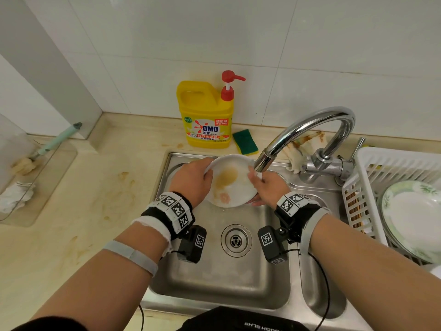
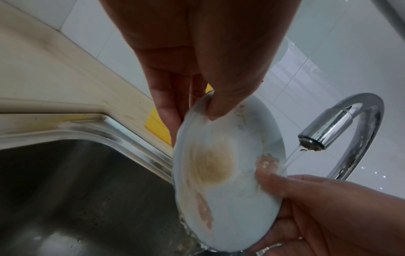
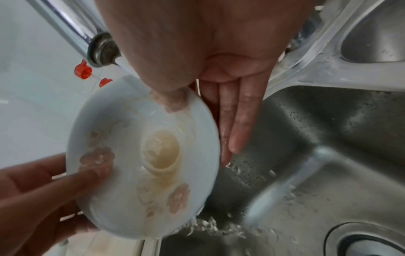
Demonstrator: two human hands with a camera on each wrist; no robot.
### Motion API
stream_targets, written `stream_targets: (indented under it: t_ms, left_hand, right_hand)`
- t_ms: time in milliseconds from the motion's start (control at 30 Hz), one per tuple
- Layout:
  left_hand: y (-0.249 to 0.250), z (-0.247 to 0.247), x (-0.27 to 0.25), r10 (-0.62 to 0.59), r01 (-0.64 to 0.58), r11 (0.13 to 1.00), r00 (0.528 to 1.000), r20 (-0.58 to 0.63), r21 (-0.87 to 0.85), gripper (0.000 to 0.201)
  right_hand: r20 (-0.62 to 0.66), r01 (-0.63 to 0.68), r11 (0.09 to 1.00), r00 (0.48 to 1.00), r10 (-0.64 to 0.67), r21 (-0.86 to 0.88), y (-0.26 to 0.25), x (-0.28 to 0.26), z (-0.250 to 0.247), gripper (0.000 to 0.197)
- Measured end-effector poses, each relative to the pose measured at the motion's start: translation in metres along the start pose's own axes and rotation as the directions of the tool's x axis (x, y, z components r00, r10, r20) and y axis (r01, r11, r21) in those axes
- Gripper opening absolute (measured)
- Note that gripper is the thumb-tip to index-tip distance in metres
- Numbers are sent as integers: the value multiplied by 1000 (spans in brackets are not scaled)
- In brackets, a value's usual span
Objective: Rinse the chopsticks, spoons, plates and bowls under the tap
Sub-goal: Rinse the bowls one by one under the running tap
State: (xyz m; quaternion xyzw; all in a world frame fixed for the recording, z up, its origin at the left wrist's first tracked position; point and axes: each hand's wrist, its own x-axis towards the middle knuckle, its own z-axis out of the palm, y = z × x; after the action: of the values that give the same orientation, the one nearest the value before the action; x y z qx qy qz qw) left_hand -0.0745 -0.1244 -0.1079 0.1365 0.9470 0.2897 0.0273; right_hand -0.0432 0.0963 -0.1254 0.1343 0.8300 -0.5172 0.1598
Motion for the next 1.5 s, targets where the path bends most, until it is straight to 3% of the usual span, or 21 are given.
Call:
stream_targets:
  t_ms: [100, 267, 433, 567, 633, 700, 733, 833, 933, 1033, 1233, 1333, 1433, 1500]
  left_hand:
    - [0, 0, 2, -5, 5, 1000, 1000, -9, -13, 30]
    - [0, 1, 6, 12, -11, 1000, 1000, 13, -19, 29]
    - [0, 4, 1, -159, 156, 969, 987, 2, -190, 20]
    - [-13, 21, -11, -309, 328, 867, 944, 113, -374, 38]
    - [-12, 35, -22, -373, 472, 716, 882, 289, -515, 48]
    - [-2, 48, -36, -370, 614, 442, 789, 490, -655, 50]
    - [5, 54, -41, -341, 638, 322, 767, 543, -699, 48]
    - [15, 65, -45, -298, 596, 113, 784, 545, -795, 37]
    - [12, 66, -40, -329, 547, -1, 790, 517, -837, 36]
    - [8, 62, -34, -372, 549, 20, 780, 503, -836, 38]
    - [0, 55, -29, -428, 573, 168, 776, 464, -802, 32]
    - [-1, 52, -26, -431, 569, 269, 793, 432, -777, 21]
    - [-5, 50, -23, -438, 564, 361, 805, 399, -742, 27]
    - [-5, 49, -22, -434, 558, 419, 816, 382, -716, 25]
  right_hand:
    - [22, 28, 999, 999, -27, -36, 8, 4, 2, 8]
    - [-9, 3, 1000, 1000, -3, 9, 3, 4, 0, 29]
    - [-27, 25, 999, 999, -24, 28, 12, 4, 3, 19]
    - [-13, -33, 982, 999, 36, 185, 19, 6, 7, 24]
    - [-3, -74, 947, 997, 79, 314, 21, 6, 13, 30]
    - [35, -121, 893, 992, 118, 433, 23, 5, 23, 31]
    - [66, -146, 863, 989, 130, 484, 25, 4, 28, 32]
    - [135, -191, 829, 981, 140, 526, 24, 0, 36, 28]
    - [80, -158, 920, 987, 138, 359, 23, 0, 31, 19]
    - [-17, -67, 977, 997, 72, 204, 21, 3, 20, 15]
    - [-97, -53, 994, 993, 62, 100, 3, 11, 0, 37]
    - [-59, -59, 995, 996, 64, 84, 7, 11, 1, 34]
    - [23, -25, 998, 999, 24, 61, 20, 11, 7, 19]
    - [84, -9, 998, 996, 4, 57, 25, 12, 9, 26]
